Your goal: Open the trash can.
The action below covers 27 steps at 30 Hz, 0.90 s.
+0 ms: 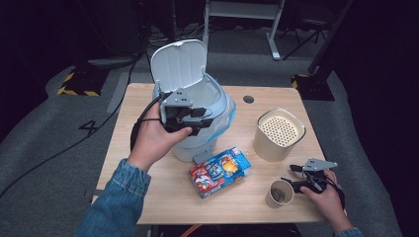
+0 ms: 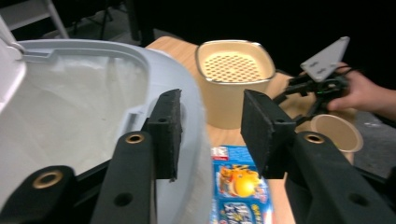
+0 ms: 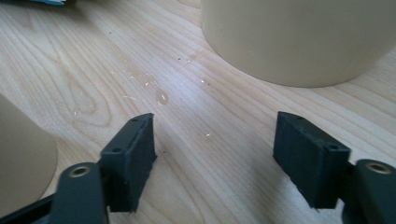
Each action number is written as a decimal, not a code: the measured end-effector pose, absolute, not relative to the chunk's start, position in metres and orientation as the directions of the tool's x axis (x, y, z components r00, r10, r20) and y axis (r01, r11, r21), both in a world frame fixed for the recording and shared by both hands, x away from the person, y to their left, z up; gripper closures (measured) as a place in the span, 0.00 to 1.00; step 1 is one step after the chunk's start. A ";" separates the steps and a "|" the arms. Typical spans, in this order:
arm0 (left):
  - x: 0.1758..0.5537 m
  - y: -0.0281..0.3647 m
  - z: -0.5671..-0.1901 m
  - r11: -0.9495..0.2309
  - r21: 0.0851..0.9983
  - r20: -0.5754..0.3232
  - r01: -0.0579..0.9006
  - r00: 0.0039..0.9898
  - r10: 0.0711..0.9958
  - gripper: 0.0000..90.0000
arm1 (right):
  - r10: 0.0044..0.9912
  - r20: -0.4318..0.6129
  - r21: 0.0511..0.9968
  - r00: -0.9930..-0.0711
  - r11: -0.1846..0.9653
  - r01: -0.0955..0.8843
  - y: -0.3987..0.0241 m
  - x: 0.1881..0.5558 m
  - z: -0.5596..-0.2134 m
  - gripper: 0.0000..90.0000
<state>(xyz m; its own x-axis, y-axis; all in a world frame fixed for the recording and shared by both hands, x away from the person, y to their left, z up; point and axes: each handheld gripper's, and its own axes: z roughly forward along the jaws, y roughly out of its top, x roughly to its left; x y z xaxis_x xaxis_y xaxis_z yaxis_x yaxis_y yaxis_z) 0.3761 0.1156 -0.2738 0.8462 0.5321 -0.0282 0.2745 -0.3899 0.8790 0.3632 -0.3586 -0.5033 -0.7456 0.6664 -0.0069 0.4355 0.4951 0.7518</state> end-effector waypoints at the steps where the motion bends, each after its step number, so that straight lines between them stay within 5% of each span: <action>1: 0.371 0.118 -0.275 -0.392 0.878 -0.029 0.273 0.849 0.527 0.59 | 0.666 -0.008 0.752 -0.746 0.496 0.435 -0.359 0.363 -0.503 0.32; 13: 0.319 0.157 -0.320 -0.417 0.869 0.008 0.266 0.835 0.550 0.40 | 0.660 0.023 0.749 -0.751 0.486 0.450 -0.360 0.356 -0.494 0.35; 27: 0.309 0.192 -0.426 -0.424 0.817 -0.033 0.391 0.766 0.642 0.44 | 0.638 0.045 0.761 -0.769 0.477 0.440 -0.358 0.353 -0.458 0.43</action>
